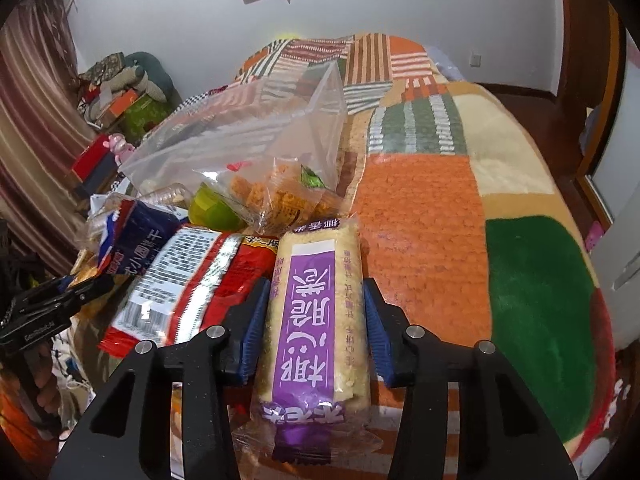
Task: Organize snacks
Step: 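Carry both packs over the clear plastic box and open both tools to drop them in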
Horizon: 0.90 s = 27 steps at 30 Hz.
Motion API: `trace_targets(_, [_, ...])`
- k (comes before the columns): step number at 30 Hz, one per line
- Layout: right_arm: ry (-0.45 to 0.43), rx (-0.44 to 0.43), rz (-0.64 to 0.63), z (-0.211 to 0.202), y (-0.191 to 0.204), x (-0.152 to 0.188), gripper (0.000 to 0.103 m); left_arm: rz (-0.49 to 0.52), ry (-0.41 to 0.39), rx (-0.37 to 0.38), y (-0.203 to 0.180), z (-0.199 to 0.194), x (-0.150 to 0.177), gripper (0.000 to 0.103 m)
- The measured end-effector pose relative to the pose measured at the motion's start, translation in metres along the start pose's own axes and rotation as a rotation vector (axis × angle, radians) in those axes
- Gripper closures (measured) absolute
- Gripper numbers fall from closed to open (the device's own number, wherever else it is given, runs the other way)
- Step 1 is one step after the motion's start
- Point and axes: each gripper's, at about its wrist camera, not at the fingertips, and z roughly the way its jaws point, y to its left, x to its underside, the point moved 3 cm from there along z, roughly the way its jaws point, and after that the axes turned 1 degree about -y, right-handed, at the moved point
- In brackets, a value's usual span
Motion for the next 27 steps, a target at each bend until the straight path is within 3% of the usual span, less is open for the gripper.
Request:
trace_targets(19, [-0.157,-0.042,-0.032,-0.038,0.018,-0.028,0.061,0.039,-0.206,0.049,-0.021,-0.08,-0.029,0.059])
trace_targets(27, [-0.208,-0.074,-0.049,-0.042,0.03,-0.043,0.061,0.037,-0.263,0.072,-0.027,-0.086,-0.055,0.059])
